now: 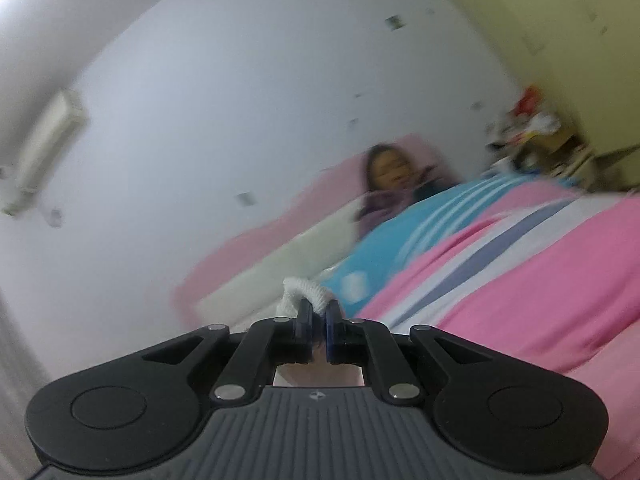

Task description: Fold clothes

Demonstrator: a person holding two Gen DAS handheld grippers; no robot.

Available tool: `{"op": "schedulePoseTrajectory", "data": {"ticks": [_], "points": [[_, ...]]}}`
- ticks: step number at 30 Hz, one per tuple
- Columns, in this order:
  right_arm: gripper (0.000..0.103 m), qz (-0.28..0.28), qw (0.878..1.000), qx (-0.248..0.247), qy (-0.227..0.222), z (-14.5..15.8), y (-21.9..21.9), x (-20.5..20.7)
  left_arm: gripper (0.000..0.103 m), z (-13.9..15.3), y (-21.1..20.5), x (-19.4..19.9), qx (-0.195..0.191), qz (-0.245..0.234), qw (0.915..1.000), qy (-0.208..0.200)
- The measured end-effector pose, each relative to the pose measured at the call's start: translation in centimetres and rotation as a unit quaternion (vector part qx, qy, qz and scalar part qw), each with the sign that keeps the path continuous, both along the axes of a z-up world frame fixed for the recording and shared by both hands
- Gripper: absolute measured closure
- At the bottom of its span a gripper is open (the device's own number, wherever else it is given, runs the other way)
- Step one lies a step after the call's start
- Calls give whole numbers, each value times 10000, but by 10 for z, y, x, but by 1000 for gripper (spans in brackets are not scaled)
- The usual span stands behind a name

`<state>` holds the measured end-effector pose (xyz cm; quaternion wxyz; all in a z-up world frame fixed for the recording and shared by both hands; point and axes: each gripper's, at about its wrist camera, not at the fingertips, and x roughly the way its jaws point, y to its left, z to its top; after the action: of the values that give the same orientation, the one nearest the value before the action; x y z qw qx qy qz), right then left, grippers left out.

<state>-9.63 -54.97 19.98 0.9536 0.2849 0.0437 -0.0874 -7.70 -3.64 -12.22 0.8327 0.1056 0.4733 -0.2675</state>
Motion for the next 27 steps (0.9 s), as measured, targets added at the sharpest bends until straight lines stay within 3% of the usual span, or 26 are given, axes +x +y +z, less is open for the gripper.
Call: {"op": "schedulePoseTrajectory", "data": {"ticks": [4, 6, 11, 14, 17, 19, 21, 23, 25, 27], "points": [[89, -740, 9899, -182, 1195, -29, -37, 22, 23, -2, -1, 0, 21, -53, 10000, -1], [62, -1099, 9830, -17, 1470, -46, -57, 22, 23, -1, -2, 0, 39, -92, 9999, -15], [59, -1750, 9786, 914, 585, -52, -93, -26, 23, 1, -2, 1, 52, -158, 9999, -30], [57, -1818, 9796, 857, 66, -40, -88, -59, 23, 4, 1, 1, 5, -142, 9999, -44], [57, -843, 9964, 127, 23, -22, -42, -89, 22, 9, 4, 2, 8, -131, 9999, -98], [56, 324, 9982, -347, 354, -26, 10, -98, 22, 13, 8, 3, 54, -87, 9998, -158], [53, 1440, 9842, -678, 773, -42, 60, -103, 22, 16, 12, 4, 82, -15, 9998, -196], [53, 1989, 9676, -536, 1463, -95, 99, -98, 22, 18, 17, 7, 71, 94, 9997, -195], [53, 2522, 9429, -390, 2141, -147, 139, -93, 22, 22, 19, 5, 48, 111, 9997, -204], [53, 3035, 9104, -240, 2800, -200, 178, -88, 22, 25, 19, 1, -17, 76, 9998, -205]]}}
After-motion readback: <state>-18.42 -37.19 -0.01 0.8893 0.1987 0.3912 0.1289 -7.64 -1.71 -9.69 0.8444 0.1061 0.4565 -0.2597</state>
